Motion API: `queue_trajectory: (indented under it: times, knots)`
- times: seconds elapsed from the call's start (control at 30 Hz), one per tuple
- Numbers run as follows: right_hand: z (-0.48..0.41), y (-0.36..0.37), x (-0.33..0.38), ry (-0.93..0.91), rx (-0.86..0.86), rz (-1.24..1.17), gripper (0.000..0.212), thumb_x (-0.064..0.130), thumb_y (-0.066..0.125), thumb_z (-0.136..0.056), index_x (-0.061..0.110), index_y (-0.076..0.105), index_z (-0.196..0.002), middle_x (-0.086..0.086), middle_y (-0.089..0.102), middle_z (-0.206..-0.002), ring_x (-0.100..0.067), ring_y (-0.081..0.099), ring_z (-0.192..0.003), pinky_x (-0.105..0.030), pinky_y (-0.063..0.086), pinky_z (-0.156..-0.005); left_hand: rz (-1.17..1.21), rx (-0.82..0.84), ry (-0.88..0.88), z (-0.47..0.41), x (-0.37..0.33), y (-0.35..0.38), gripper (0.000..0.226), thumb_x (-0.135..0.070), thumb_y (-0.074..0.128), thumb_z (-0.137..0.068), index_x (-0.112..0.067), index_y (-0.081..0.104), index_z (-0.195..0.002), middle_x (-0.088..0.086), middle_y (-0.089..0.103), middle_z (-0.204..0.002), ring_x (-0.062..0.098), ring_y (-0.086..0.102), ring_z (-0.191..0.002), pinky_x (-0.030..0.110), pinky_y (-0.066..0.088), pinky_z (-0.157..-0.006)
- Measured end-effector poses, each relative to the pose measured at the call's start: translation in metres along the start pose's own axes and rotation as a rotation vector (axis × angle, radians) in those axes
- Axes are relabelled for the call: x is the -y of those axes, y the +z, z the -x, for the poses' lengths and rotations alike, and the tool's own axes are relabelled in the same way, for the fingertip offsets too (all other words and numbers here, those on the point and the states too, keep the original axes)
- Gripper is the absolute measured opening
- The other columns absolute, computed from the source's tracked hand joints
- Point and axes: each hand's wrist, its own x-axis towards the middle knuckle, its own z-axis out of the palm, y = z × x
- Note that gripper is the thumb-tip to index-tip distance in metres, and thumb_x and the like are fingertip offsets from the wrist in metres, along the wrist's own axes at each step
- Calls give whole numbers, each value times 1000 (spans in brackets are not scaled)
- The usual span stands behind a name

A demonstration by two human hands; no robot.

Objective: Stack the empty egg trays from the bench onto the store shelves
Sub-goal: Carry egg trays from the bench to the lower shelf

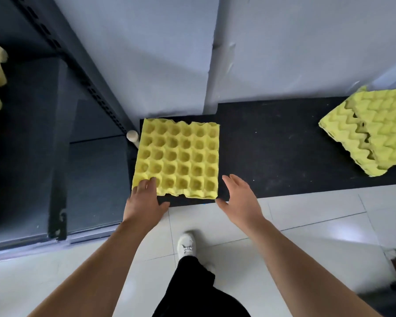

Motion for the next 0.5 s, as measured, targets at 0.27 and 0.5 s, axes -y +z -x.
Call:
queue_trajectory:
  times: [0.27,0.5]
  knots:
    - [-64,70,-17,79,71,-80,77,30,66,-85,28,22,-147,-7,26,-148,-23,26,-136,-33,35,-101,80,12,-115,-73,36,52,102,-44,73,-80,-18,6,-152,9,8,-157,30,16,-142,43,31,-109]
    - [-98,112,-38,119,112,-83,93,40,72,-76,32,14,-148,-10,7,-155,-25,19,-140,-39,36,-107,151,-6,-118,-122,61,80,122,-36,87,-65,-23,4,-153,7,8,-158,33,15,-142,46,27,-114]
